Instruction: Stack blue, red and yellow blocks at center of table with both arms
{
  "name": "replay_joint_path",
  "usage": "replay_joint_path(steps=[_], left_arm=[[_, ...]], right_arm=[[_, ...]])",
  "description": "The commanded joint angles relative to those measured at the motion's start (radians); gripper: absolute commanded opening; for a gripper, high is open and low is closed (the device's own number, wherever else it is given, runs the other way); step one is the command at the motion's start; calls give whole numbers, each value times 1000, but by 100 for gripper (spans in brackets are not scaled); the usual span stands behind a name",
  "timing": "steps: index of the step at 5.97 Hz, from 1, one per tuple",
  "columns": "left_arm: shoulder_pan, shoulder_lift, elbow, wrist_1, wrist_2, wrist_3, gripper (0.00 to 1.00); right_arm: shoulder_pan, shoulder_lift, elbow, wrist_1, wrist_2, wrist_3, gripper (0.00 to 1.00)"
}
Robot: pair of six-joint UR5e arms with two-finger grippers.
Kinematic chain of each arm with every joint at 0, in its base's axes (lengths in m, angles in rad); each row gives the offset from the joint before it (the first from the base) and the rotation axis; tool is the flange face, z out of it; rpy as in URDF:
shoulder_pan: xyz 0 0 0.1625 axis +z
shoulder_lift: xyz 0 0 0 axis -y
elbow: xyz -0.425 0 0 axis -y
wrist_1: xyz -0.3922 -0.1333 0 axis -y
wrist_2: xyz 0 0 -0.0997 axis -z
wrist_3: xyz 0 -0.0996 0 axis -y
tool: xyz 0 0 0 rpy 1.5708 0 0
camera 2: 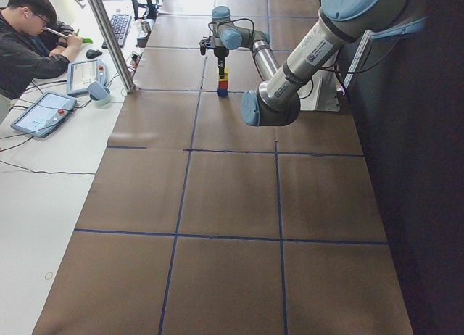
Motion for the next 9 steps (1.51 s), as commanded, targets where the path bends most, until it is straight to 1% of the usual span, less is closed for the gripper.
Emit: replay_joint_path(steps=[1,2,3,4,5,6,7,8,9], left_arm=[[0,0,0,0,0,3,35],[0,-1,0,0,0,3,71],[-2,-3,-3,0,0,3,93],[-20,-4,-11,2,-5,10,96],[-48,-4,-40,17,-11,23,99],[-91,5,-60,43,-85,87,100],[-147,84,-180,117,-132,199,100],[-201,206,-310,156,-147,323,100],[-270,359,-428,156,-153,468,100]], right_arm=[[0,1,-1,0,0,0,100],[0,1,-1,0,0,0,100],[0,1,-1,0,0,0,100],[0,0,3,2,0,0,100],[0,1,1,0,0,0,100],[0,1,1,0,0,0,100],[0,1,3,2,0,0,100],[0,1,1,2,0,0,100],[0,1,0,0,0,0,100]])
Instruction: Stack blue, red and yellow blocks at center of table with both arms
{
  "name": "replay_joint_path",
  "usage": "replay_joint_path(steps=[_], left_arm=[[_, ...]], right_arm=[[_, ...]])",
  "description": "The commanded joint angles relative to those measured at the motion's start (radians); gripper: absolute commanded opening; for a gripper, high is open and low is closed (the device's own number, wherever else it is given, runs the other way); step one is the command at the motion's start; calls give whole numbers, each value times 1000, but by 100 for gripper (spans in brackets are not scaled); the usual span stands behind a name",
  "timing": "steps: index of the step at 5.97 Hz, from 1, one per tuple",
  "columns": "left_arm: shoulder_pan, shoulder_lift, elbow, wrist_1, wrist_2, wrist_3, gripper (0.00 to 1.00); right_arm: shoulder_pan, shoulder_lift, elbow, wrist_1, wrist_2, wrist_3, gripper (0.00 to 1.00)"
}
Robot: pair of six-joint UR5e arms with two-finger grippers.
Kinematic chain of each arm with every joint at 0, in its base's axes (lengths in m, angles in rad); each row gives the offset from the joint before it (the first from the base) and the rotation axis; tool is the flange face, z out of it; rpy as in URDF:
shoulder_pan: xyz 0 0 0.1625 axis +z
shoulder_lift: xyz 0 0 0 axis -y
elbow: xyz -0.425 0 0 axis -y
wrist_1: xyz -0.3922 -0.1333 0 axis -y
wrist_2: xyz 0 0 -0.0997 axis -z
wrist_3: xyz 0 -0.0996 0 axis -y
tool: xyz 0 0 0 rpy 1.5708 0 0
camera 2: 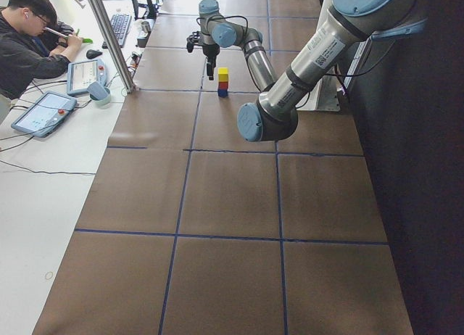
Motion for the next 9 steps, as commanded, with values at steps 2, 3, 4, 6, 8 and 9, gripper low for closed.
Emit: replay_joint_path(steps=[2,3,4,6,8,9], left_arm=[[-280,375,-152,10,-152,555,100],[-397,492,-145,4,-185,729,100],[-507,575,-117,4,-208,923,100],[-684,681,40,-5,-285,1173,100],[-723,764,78,-12,-279,1177,100],[-734,766,87,-19,-276,1151,100]], right_arm=[[0,0,-4,-1,-2,2,100],[0,0,-4,-1,0,2,100],[0,0,-6,-1,0,2,100],[0,0,-6,-1,-2,2,100],[0,0,-4,-1,0,2,100],[0,0,-1,-1,0,2,100]])
